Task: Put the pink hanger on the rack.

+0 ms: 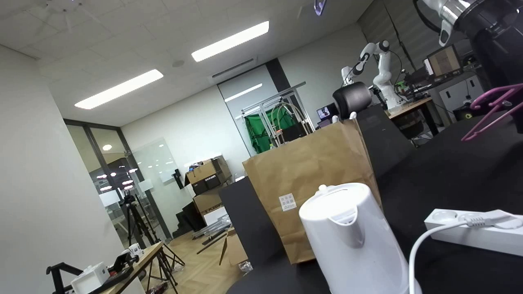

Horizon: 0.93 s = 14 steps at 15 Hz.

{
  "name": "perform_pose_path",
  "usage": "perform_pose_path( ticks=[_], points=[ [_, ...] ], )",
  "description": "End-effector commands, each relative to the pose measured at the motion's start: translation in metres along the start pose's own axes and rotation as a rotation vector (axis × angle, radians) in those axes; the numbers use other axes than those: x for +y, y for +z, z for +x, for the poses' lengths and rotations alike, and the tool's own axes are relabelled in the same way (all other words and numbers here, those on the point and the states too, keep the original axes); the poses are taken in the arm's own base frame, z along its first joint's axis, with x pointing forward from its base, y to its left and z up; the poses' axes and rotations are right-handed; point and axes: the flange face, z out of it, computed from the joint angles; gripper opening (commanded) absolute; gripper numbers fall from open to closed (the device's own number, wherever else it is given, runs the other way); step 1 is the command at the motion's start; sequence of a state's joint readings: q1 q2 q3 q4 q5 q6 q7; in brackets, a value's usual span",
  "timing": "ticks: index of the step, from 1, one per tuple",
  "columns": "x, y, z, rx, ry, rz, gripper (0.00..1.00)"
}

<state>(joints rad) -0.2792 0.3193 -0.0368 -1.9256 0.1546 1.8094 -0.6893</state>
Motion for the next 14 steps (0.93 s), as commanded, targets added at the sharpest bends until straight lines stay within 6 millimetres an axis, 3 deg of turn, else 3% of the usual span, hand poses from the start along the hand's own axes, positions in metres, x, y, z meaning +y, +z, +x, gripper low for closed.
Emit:
perform_pose_path(
  ticks=[1,8,14],
  points=[
    [-0.001,0.001,-0.012,0.023,-0.022,-0.003,0.02],
    [-0.002,0.019,-0.09,0.109,-0.131,-0.057,0.02],
    [-0.009,0.009,-0.149,0.324,-0.2,-0.004,0.02]
  ],
)
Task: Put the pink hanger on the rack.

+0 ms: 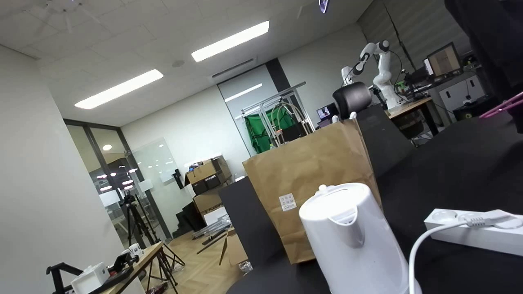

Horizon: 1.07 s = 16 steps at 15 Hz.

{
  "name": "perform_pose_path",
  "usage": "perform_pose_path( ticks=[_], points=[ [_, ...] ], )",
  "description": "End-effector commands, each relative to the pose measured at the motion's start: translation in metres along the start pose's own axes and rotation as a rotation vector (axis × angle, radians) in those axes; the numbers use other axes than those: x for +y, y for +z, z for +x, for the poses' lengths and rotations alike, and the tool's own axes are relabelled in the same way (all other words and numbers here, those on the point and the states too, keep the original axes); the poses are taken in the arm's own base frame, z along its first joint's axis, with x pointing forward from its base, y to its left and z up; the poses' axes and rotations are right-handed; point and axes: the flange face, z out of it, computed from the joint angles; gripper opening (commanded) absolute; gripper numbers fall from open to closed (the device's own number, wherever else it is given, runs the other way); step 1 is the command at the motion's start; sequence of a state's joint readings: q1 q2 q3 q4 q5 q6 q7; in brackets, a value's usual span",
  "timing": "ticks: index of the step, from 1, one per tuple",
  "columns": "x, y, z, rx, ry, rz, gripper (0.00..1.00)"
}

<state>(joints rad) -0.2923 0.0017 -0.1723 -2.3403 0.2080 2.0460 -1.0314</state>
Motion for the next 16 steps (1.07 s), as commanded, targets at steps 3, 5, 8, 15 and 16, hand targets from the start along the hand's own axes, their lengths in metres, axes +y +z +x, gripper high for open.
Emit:
perform_pose_path(
  ticks=[3,5,8,15,16],
  points=[
    [-0.018,-0.026,-0.034,0.299,-0.029,0.134,0.02],
    [-0.018,-0.035,-0.038,0.404,-0.035,0.197,0.02],
    [-0.019,-0.043,-0.037,0.532,-0.07,0.305,0.02],
    [-0.026,-0.043,-0.035,0.5,-0.141,0.406,0.08],
    [-0.025,-0.044,-0.033,0.493,-0.145,0.405,0.08]
  ],
)
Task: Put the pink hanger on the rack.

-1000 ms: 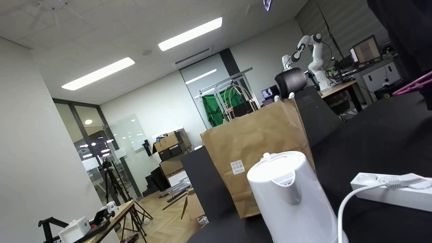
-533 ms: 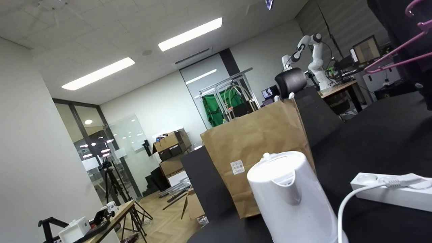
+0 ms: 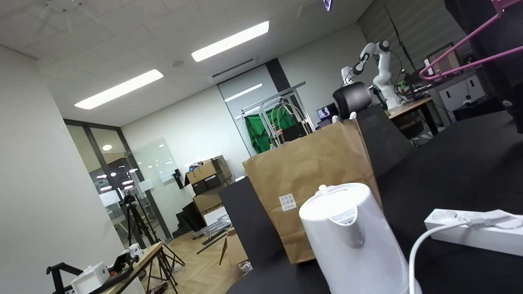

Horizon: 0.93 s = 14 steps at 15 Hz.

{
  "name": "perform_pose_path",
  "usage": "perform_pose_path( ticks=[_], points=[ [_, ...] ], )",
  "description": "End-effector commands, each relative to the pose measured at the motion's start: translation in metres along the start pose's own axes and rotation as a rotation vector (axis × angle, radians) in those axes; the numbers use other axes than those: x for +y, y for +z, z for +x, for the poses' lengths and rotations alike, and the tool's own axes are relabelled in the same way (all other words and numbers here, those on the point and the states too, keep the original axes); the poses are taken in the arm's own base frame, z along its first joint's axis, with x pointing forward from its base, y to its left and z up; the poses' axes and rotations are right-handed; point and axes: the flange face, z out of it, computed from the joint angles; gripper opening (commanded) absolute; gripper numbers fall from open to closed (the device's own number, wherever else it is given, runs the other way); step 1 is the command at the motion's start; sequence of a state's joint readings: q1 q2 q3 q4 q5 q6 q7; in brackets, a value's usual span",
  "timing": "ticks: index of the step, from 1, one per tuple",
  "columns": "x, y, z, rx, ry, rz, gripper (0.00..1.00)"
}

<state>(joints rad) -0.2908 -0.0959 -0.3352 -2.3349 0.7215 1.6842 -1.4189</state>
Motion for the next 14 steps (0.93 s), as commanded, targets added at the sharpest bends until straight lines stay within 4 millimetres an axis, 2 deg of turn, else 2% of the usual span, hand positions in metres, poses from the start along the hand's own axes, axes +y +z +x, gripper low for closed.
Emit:
perform_pose_path(
  ticks=[1,14],
  points=[
    [0.001,-0.0002,0.0012,-0.004,-0.001,0.003,0.08],
    [0.0027,0.0005,0.0009,-0.016,0.0,0.007,0.08]
  ],
)
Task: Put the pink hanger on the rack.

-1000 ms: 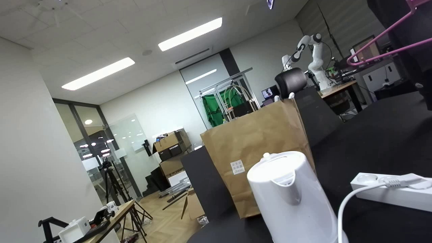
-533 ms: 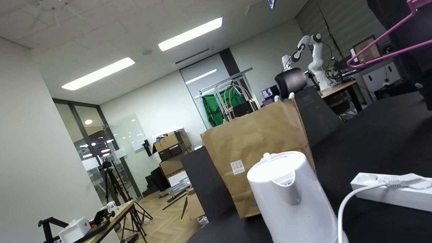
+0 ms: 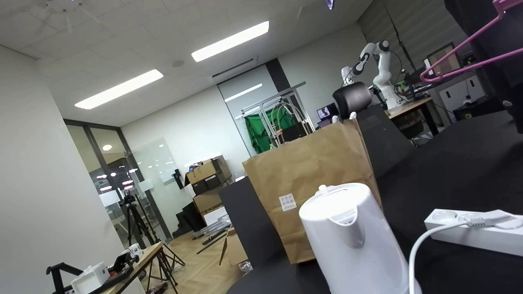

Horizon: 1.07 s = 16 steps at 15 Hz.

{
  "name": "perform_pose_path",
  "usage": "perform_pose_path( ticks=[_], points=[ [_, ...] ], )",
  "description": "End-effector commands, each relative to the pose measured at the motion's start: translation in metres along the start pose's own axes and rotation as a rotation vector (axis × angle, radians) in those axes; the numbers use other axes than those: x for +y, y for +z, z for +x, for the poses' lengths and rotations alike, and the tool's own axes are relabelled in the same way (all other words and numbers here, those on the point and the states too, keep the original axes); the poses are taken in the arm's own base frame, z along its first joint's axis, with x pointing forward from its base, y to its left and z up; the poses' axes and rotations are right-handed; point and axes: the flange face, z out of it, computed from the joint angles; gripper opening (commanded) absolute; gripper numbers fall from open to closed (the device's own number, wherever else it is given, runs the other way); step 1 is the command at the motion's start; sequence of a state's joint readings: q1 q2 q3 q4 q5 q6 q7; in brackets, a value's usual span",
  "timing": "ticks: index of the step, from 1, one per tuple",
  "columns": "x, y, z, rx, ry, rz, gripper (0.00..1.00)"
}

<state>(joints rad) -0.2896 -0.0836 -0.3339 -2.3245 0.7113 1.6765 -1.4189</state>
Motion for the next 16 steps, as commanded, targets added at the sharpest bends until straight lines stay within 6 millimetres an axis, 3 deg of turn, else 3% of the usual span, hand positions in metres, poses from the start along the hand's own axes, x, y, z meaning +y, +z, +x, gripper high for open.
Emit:
perform_pose_path(
  ticks=[1,16],
  points=[
    [0.0,-0.001,0.0,-0.001,0.0,0.001,0.02],
    [-0.03,-0.048,0.079,0.165,-0.105,0.047,0.02]
  ],
)
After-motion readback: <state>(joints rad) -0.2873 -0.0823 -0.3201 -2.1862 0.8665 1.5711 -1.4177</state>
